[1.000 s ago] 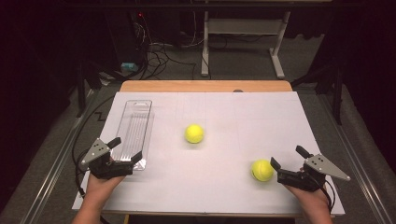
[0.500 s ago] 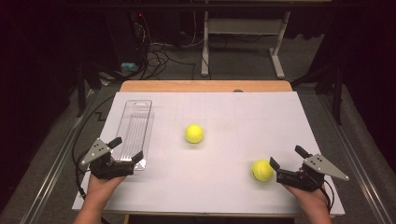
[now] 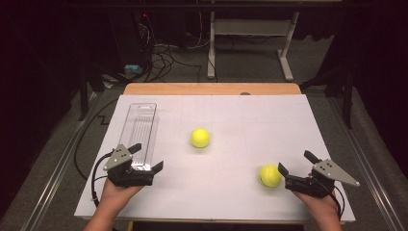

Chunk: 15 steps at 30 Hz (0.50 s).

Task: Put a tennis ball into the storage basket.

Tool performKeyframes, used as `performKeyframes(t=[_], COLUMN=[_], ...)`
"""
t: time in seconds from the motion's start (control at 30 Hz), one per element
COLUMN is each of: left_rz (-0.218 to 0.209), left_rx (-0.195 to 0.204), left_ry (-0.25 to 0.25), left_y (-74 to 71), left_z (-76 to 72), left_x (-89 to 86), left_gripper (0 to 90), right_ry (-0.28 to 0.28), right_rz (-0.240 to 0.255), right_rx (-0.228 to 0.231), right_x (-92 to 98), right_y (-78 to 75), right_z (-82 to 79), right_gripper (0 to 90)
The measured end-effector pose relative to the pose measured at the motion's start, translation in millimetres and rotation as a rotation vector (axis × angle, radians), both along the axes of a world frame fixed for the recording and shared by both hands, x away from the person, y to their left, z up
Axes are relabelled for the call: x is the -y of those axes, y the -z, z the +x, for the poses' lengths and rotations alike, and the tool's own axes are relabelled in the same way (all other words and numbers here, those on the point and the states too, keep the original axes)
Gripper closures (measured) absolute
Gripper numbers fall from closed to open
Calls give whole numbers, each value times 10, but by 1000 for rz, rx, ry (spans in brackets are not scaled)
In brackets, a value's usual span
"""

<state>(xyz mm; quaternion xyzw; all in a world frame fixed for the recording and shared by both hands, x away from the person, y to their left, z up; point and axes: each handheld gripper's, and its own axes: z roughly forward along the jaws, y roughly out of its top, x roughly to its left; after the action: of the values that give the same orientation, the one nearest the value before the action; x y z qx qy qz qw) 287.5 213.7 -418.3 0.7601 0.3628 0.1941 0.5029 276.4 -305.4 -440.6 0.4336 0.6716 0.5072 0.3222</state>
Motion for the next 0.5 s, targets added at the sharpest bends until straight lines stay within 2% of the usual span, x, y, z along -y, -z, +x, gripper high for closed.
performKeyframes(t=[0.33,0.5], left_rz=[86,130], left_rx=[-53,-95], left_ry=[73,105], left_y=[55,110], left_z=[-21,-18], left_x=[325,451], left_gripper=[8,8], right_ry=[1,-5], right_rz=[3,-2], right_rx=[0,0], right_x=[18,19], right_y=[2,6], right_z=[-7,-4], right_gripper=[0,0])
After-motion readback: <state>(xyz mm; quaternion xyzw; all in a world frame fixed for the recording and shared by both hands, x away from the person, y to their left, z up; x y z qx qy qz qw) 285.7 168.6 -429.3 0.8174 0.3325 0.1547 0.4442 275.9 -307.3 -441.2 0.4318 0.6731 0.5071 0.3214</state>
